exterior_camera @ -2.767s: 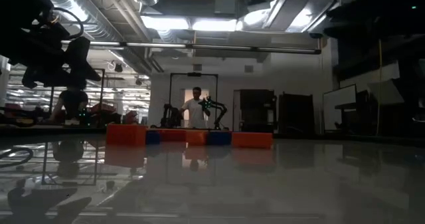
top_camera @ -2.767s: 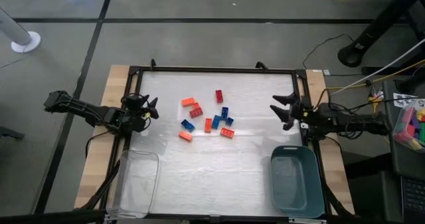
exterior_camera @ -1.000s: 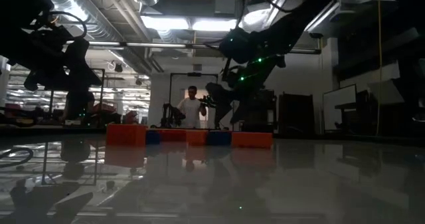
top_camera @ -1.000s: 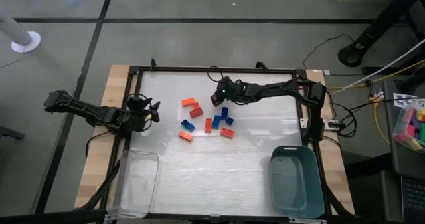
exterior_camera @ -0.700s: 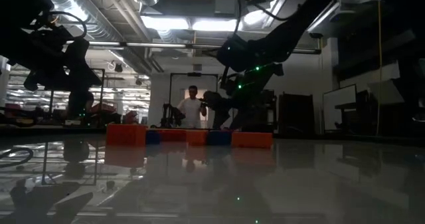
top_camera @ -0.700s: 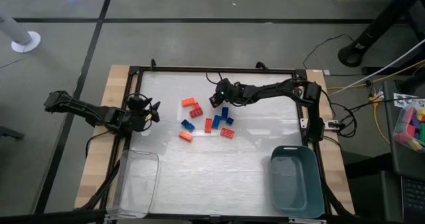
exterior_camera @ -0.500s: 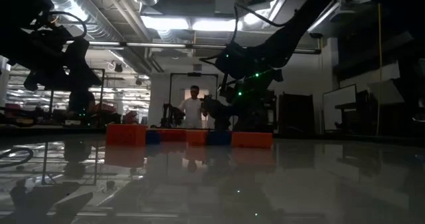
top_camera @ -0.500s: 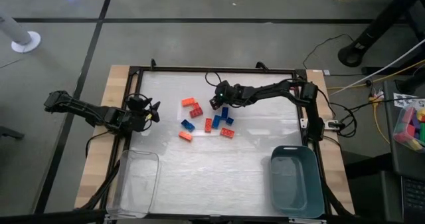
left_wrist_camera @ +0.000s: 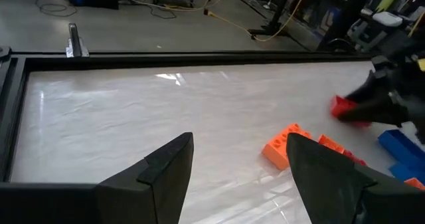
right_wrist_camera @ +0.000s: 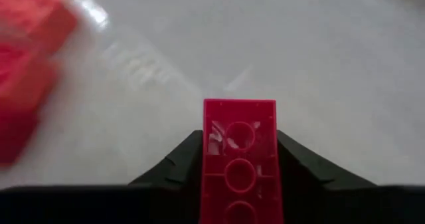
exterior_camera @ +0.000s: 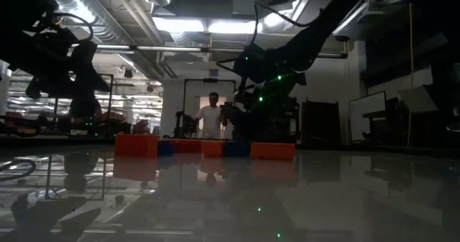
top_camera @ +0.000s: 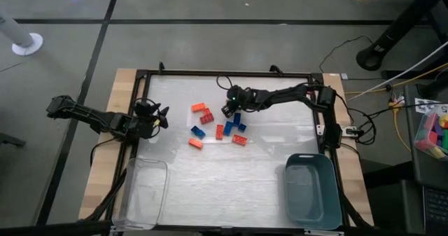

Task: Sort blocks by size
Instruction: Put the large red game piece into the blue bin

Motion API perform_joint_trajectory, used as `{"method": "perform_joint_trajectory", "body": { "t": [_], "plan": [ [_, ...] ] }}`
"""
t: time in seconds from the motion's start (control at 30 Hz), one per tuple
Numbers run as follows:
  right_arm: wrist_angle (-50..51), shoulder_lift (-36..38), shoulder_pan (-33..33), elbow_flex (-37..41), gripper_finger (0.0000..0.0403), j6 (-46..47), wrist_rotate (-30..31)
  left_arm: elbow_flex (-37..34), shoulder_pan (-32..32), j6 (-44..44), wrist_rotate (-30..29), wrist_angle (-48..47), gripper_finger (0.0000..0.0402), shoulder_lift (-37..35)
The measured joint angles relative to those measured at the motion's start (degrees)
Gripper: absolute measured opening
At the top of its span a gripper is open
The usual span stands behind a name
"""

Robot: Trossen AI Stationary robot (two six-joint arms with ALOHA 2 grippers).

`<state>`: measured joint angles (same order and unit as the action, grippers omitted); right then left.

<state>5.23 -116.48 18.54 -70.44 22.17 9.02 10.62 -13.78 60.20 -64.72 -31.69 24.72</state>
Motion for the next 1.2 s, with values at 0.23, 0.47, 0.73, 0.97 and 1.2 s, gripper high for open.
{"method": "perform_joint_trajectory", "body": {
  "t": [0.23,0.47,0.73,0.97,1.2],
  "plan": [
    [15.85,3.14,0.62,-10.63,0.0136,-6.44,-20.26,-3.17,0.02,-7.62,1.13,12.03,0.0230,0.40],
    [39.11,3.56,0.52,-27.81,0.0140,-14.61,-32.74,-3.66,0.02,-24.71,3.48,27.40,0.0230,0.45],
    [62.67,3.56,0.14,-42.77,0.0140,-16.46,-34.08,-3.66,0.80,-42.86,9.42,45.28,0.0230,1.86],
    [79.53,3.56,-3.96,-49.05,0.0141,-16.48,-34.06,-3.66,4.68,-46.12,15.40,52.39,0.0230,5.32],
    [85.07,4.18,-12.36,-48.18,0.0145,-16.26,-34.85,-3.66,10.00,-45.12,24.11,58.50,0.0230,12.08]
  ]
}}
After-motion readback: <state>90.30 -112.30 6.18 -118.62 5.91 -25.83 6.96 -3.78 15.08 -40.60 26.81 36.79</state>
